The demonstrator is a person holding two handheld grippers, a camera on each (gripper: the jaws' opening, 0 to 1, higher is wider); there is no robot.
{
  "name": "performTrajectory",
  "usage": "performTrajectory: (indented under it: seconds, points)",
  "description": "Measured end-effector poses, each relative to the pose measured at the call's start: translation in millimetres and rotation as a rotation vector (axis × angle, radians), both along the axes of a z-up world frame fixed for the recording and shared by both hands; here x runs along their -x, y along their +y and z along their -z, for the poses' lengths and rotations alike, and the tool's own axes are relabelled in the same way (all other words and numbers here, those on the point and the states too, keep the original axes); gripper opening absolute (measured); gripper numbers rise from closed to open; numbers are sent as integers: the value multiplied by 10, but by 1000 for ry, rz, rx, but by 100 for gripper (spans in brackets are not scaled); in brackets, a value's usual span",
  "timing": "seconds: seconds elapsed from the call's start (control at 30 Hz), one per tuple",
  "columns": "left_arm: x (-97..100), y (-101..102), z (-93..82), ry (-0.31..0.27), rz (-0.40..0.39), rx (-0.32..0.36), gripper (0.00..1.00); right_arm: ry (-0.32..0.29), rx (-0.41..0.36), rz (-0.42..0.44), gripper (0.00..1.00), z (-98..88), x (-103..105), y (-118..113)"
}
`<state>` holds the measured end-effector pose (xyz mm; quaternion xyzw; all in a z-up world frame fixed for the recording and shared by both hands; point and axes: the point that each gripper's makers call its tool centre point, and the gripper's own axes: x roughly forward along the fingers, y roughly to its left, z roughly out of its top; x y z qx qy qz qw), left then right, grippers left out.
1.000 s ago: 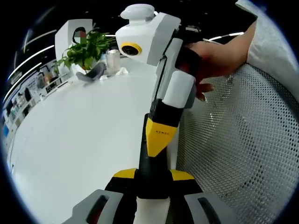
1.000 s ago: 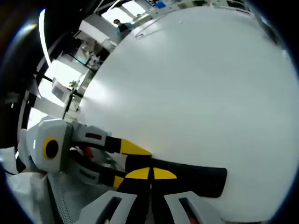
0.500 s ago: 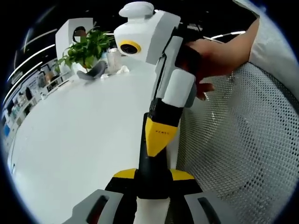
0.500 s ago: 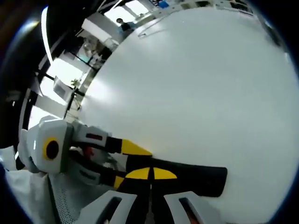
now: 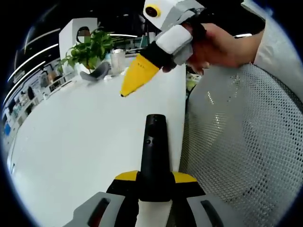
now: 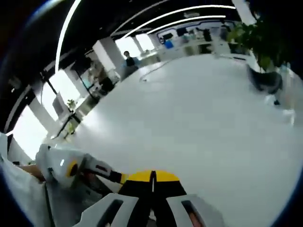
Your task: Press the specified remote control buttons in sequence, fully releasing each button before pressing the next.
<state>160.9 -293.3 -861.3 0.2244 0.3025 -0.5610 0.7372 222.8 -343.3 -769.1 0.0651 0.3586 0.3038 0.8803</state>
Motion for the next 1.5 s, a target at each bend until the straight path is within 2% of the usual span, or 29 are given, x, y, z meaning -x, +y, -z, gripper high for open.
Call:
performTrajectory:
  seconds: [0.07, 0.1, 0.13, 0.2, 0.27, 0.33, 0.43, 0.6, 0.67, 0.77, 1.0, 1.07, 1.13, 1.17, 1.23, 1.27, 1.33, 1.4, 1.5]
  points:
    - [5, 1, -5, -1, 1, -1, 24, -85, 56, 16, 0, -123, -37, -118]
    - [4, 1, -3, -1, 2, -1, 24, -124, 61, 24, 1, -197, -57, -156]
    - [4, 1, -1, -1, 2, -2, 24, -157, 55, 28, 7, -267, -70, -174]
    - [7, 2, 3, -1, 4, -3, 24, -235, -6, 51, 22, -473, -105, -207]
    - [8, 1, 4, -1, 4, -5, 24, -290, -23, 93, 30, -616, -151, -308]
    - [10, 0, 2, -1, 3, -6, 24, -333, -6, 129, 35, -716, -186, -416]
    - [13, -1, 5, -1, 4, -6, 24, -384, 10, 203, 48, -842, -241, -603]
    - [14, -1, 9, -1, 5, -8, 25, -467, 25, 312, 79, -1010, -267, -894]
    - [14, -2, 2, -1, 5, -8, 25, -468, 34, 343, 89, -1013, -258, -982]
    - [12, -3, 6, -1, 5, -7, 25, -470, 67, 376, 95, -990, -229, -1119]
    - [12, -8, 5, -1, 4, -6, 25, -485, 118, 473, 95, -849, -113, -1358]
    - [13, -7, 4, 0, 3, -5, 25, -471, 117, 491, 97, -777, -106, -1381]
    - [13, -7, 2, 0, 4, -3, 25, -420, 135, 500, 96, -634, -89, -1406]
    - [12, -7, 8, 0, 5, -3, 25, -416, 141, 502, 95, -606, -92, -1408]
    - [13, -6, 9, 0, 5, -2, 25, -433, 157, 507, 92, -643, -93, -1415]
    - [13, -6, 9, 0, 5, -2, 25, -459, 164, 518, 86, -683, -100, -1431]
    - [14, -5, 9, 0, 7, -2, 25, -498, 173, 547, 84, -693, -121, -1465]
    - [16, -5, 9, 0, 7, -2, 25, -463, 195, 549, 84, -647, -110, -1470]
    - [20, -4, 11, -1, 7, -4, 25, -464, 211, 569, 80, -644, -87, -1529]
